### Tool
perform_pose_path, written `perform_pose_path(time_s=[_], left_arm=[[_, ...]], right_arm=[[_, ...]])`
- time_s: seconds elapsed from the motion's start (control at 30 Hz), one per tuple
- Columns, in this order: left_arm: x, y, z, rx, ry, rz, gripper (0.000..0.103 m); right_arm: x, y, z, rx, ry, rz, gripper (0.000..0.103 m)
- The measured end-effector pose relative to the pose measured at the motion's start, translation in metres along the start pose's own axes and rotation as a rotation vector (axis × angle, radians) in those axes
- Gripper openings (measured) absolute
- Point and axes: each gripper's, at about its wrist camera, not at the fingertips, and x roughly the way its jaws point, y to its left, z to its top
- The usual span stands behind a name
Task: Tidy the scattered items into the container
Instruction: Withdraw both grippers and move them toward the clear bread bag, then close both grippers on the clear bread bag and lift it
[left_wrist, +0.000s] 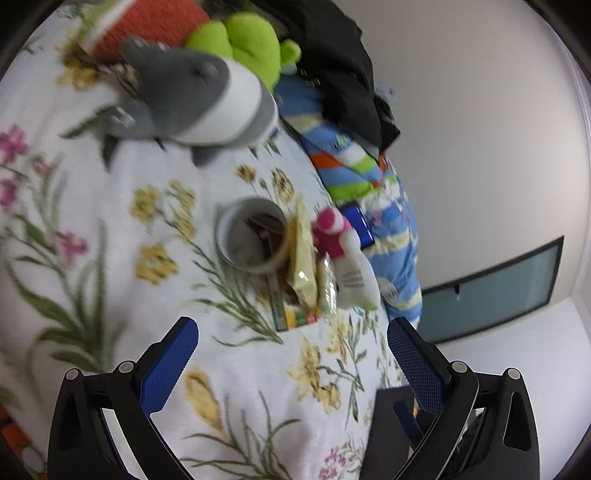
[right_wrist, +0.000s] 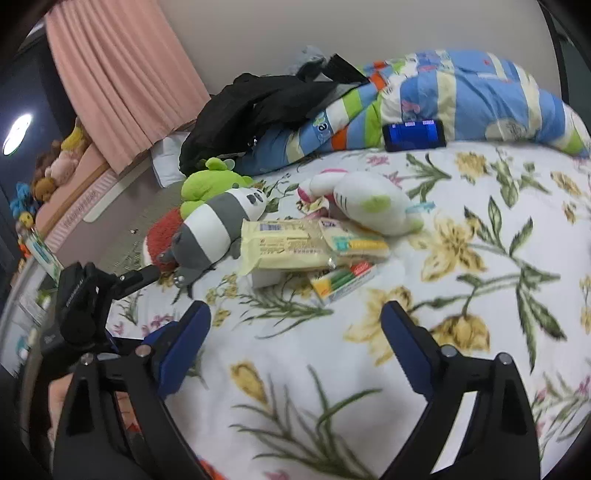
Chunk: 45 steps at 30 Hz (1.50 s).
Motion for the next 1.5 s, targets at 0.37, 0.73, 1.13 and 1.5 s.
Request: perform_pose_path(time_s=[0.37,0.73,1.13,1.5], left_arm=[[0.067,-0.033,0.001,-0.002,0.07,-0.148,0.102],[0.134,-0.047,0.011,-0.057,0.169,-0.181,0.079],[0.179,-0.044,0.017,-0.104,0.198,-0.127,0.077],[0.196,-0.043,0.014,-0.115,0.205,-0.109,0.073]], right_arm=[[0.045,-0.019,0.006,-0.102,-0.031,-0.053,0.08],[0.085,-0.041,0.014,-0.208,-0.044,-0.054,0.075],[0.125,-0.053,0.024,-0.278,-0.04,-0.042,0.059],[0.138,-0.047,0.024,-0.367,-0.052,-0.048,0.059]])
